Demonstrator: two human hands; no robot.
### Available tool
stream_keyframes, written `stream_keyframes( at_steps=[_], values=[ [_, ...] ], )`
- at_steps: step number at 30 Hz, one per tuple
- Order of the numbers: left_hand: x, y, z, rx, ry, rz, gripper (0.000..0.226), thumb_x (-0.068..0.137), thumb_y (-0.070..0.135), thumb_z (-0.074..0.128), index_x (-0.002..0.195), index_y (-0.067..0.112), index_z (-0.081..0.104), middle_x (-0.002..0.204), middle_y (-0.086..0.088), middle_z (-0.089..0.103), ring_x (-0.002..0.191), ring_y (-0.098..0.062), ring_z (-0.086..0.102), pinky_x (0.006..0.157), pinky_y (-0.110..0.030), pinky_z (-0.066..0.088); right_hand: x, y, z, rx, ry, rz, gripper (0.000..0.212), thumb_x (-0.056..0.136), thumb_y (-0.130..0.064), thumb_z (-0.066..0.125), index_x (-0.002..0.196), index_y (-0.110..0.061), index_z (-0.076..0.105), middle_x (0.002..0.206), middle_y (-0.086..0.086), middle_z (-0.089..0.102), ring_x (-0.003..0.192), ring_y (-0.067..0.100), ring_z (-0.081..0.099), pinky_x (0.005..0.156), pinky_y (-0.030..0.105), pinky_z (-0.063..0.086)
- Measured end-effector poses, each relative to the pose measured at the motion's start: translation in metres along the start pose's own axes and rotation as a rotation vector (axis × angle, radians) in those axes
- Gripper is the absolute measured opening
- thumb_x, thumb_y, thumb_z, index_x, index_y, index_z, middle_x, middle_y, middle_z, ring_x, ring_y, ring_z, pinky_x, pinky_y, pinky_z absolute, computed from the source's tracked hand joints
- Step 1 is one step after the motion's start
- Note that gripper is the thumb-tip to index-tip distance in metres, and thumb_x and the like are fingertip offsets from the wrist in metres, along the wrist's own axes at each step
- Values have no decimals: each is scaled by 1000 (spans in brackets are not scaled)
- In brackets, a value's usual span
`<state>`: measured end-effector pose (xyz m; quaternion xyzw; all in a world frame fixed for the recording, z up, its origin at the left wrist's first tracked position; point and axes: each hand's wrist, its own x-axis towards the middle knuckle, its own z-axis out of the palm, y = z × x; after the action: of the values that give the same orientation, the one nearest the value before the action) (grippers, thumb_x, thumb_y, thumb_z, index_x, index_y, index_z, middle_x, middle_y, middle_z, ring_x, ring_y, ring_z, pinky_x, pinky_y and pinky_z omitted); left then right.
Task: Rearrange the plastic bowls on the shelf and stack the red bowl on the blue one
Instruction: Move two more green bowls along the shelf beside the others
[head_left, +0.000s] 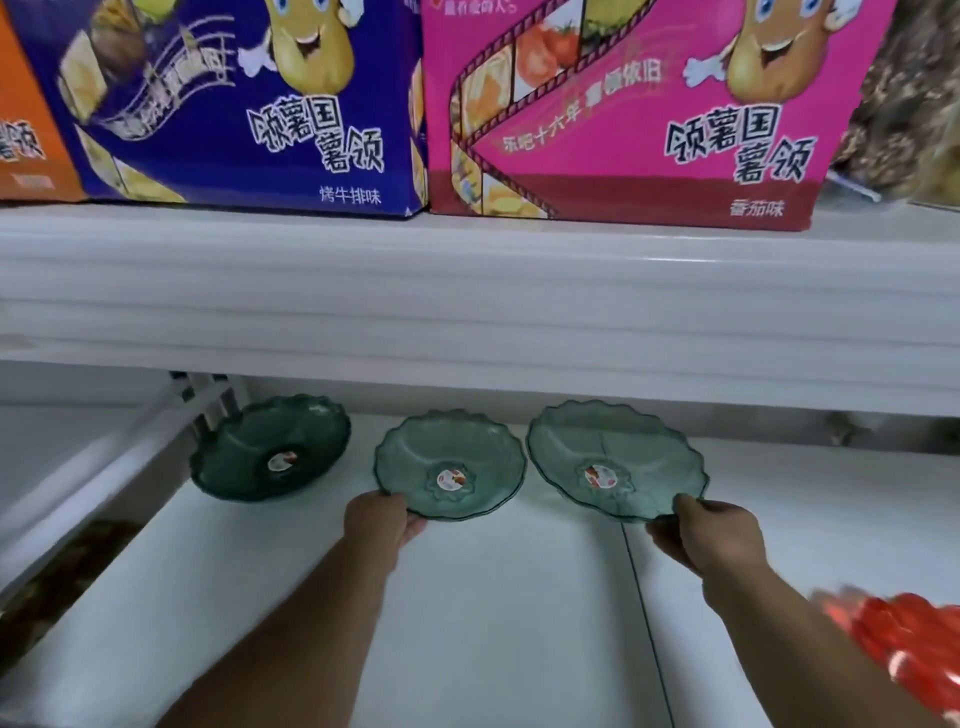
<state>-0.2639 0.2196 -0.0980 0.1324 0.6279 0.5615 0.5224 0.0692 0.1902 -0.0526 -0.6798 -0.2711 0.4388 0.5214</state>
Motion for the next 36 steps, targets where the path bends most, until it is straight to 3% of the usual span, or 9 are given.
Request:
stream_keyframes(
  at_steps=[4,10,13,16,20,25,30,33,36],
  values=[
    [9,-4,8,13,-40,-5,17,93,-5,51,107,-4,60,86,-19,65,76,-27,66,78,-38,53,-3,1,7,11,-5,-2,18,92,-4,54,91,11,65,95,34,71,66,35,72,79,43,63],
    [7,-2,14,-52,-150,7,19,96,-1,50,114,0,59,97,-16,64,101,-30,61,93,-38,49,-9,-5,25,46,-50,-4,18,92,0,52,92,14,64,91,33,70,75,40,70,48,25,59],
    [1,0,7,-49,-171,8,30,97,0,51,126,4,54,113,-17,63,110,-29,59,101,-38,47,-13,-6,43,54,-102,20,17,93,0,52,94,12,64,90,30,71,73,38,71,49,26,60],
    [-5,0,-8,-76,-183,-6,49,99,-8,39,144,11,37,101,-14,56,111,-30,57,113,-45,37,-16,-3,69,48,-166,51,17,92,0,52,96,11,64,93,29,71,72,38,72,54,29,62],
    [-16,0,-33,-22,-244,-7,51,99,-8,37,147,8,31,84,-9,48,76,-20,51,103,-44,41,-22,0,111,91,-261,86,12,91,3,52,91,7,64,98,30,72,88,45,73,65,36,64],
    [-35,5,-55,20,-243,27,40,95,-10,45,131,7,44,93,-12,53,92,-30,54,94,-43,47,-21,4,157,21,-315,120,7,87,6,59,85,5,65,94,26,71,87,42,72,58,38,64],
    [-47,10,-70,55,-197,56,38,92,-8,55,128,3,50,108,-19,65,104,-32,65,101,-50,49,-14,9,182,-131,-305,96,6,86,0,61,81,-3,59,87,14,67,83,30,69,87,47,60],
    [-50,8,-75,64,-190,44,37,92,-6,56,128,3,51,108,-19,65,105,-32,66,102,-49,49,-7,12,193,-203,-273,116,27,95,-18,53,69,-16,50,80,2,62,75,20,64,71,23,56],
    [-53,7,-74,92,-200,54,37,93,-3,55,129,3,51,107,-16,65,102,-28,66,98,-46,52,12,27,195,-303,-184,36,30,92,-35,58,77,-8,59,77,6,68,68,24,66,66,29,57]
  ],
)
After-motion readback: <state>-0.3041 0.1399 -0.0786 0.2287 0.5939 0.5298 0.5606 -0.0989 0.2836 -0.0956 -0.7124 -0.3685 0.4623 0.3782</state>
